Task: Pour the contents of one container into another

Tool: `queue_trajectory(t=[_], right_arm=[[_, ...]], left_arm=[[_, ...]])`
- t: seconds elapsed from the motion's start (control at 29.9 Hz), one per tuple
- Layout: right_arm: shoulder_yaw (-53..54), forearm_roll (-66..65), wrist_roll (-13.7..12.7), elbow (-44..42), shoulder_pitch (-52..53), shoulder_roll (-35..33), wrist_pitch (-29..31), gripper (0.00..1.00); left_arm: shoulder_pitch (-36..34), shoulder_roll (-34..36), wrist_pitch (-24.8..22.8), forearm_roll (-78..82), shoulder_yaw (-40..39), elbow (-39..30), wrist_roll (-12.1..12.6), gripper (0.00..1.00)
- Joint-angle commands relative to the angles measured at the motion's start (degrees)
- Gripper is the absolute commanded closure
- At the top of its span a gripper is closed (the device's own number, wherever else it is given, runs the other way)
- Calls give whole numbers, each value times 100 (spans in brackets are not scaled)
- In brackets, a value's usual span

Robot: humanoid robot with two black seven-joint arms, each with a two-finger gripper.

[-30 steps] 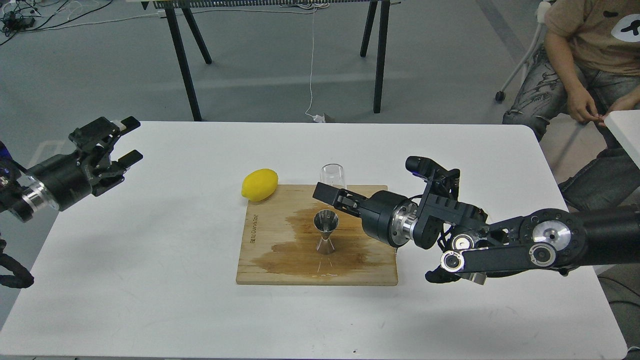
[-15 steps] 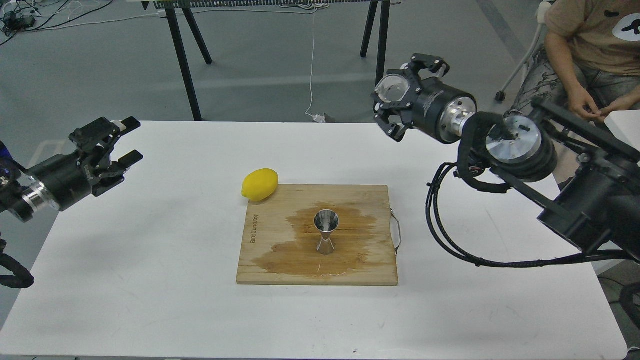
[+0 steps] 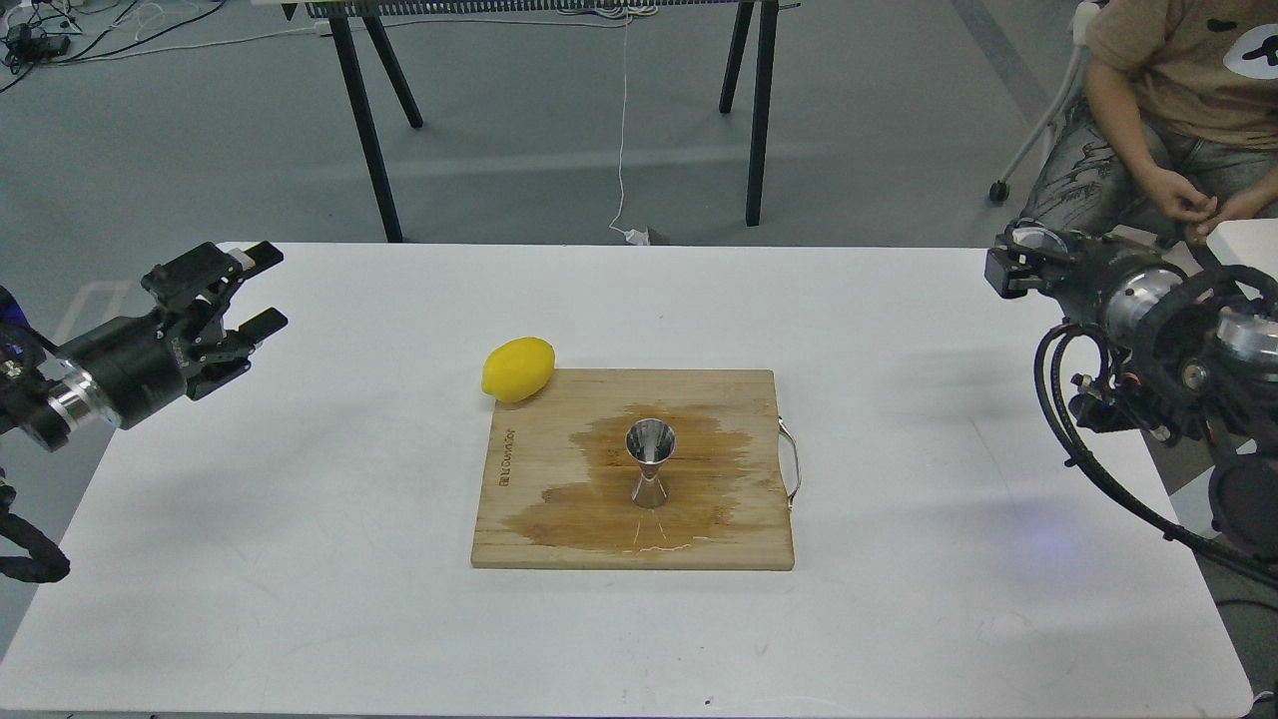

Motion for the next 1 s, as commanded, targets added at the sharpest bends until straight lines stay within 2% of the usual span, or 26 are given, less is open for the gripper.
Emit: queue_trajectory(t=[0.0, 0.23, 0.47, 0.97], right_arm=[[19, -6, -61, -287, -343, 97, 190, 50], [-131, -86, -97, -481, -599, 281, 559, 50], [-368, -288, -105, -1052, -529, 519, 796, 50], [-649, -472, -97, -1237, -458, 756, 850, 46]], left_arm=[[3, -41, 0, 0, -1, 0, 0, 6], [21, -59, 0, 9, -1, 0, 0, 6], [21, -59, 0, 9, -1, 0, 0, 6], [21, -67, 0, 9, -1, 0, 0, 6]])
